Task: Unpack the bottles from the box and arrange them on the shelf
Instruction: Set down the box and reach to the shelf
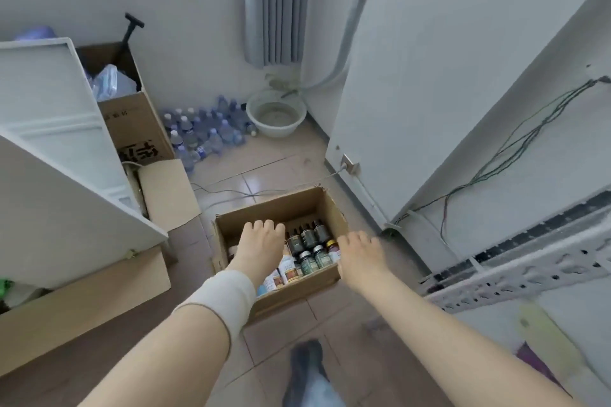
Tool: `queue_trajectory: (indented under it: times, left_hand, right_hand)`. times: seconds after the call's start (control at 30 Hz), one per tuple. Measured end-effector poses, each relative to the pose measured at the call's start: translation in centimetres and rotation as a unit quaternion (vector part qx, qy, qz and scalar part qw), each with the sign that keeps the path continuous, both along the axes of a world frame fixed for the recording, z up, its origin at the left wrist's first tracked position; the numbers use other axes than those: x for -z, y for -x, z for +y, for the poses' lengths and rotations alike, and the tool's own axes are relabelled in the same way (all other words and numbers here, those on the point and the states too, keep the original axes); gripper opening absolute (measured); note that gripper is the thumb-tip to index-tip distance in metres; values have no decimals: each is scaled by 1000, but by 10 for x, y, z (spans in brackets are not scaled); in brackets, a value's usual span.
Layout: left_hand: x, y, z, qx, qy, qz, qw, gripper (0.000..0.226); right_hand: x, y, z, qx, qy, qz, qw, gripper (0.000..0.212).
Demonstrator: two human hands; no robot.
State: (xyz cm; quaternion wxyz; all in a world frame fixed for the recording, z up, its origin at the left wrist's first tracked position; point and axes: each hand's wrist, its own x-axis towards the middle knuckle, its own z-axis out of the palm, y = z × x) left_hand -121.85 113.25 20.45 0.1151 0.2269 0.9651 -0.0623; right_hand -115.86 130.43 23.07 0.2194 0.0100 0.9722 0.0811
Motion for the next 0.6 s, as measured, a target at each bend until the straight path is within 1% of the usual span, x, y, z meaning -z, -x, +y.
queue_trajectory:
  times: [0.17, 0.27, 0.37, 0.47, 0.53, 0.6]
  left_hand:
    - [76, 21, -12, -100, 14, -120, 988, 32]
    - [121, 27, -14, -189, -4, -213, 959, 32]
    - [161, 31, -11, -283, -51, -283, 915, 33]
    - [198, 36, -6, -354, -95, -335, 868, 38]
    - [224, 43, -3, -408, -127, -353, 832, 44]
    - [247, 48, 0, -468, -164, -350, 795, 51]
  right_hand:
    - [80, 47, -2, -5, 54, -87, 995, 41]
    - [124, 66, -6, -13, 89, -150, 985, 43]
    - [168, 86, -8, -23, 109, -192, 975, 42]
    - [211, 101, -12, 8, 141, -226, 964, 41]
    - [241, 111, -17, 49, 160, -249, 954, 46]
    - [267, 120, -22, 94, 179, -266, 943, 52]
